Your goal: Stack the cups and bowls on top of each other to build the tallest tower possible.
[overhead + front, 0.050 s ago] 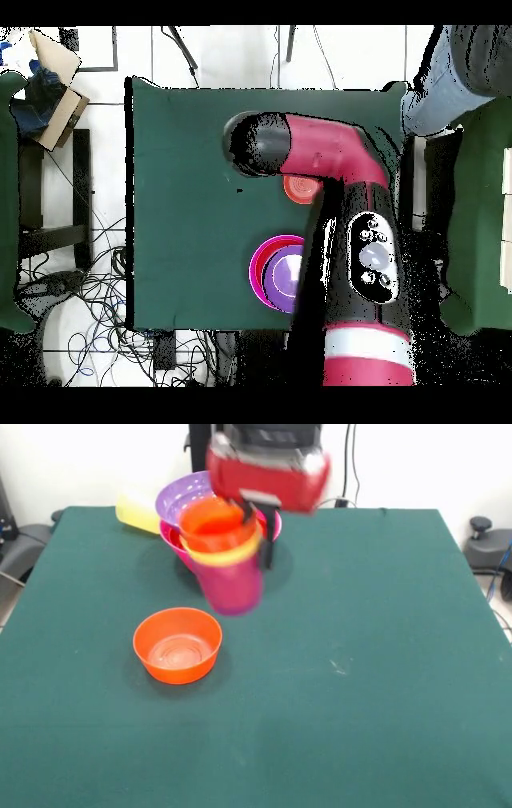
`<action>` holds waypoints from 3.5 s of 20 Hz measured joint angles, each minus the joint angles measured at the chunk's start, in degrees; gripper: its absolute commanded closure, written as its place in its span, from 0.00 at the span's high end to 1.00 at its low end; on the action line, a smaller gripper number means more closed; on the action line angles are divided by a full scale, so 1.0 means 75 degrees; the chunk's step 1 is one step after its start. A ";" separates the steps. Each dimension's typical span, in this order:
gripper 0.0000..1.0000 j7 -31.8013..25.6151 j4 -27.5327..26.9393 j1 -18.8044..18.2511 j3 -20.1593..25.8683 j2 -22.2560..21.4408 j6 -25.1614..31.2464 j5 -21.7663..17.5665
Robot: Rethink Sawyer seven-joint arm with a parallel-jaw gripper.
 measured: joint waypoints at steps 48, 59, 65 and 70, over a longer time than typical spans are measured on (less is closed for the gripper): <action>0.00 -0.1705 0.0980 -0.2280 0.1734 -0.1395 0.0389 -0.0912; 0.00 -0.1705 0.2776 -0.1783 0.1692 -0.2172 -0.0591 -0.0918; 0.00 -0.1705 0.3521 -0.1529 0.1592 -0.2482 -0.1084 -0.0917; 0.00 -0.1705 0.4187 -0.1587 0.1577 -0.2867 -0.1324 -0.0912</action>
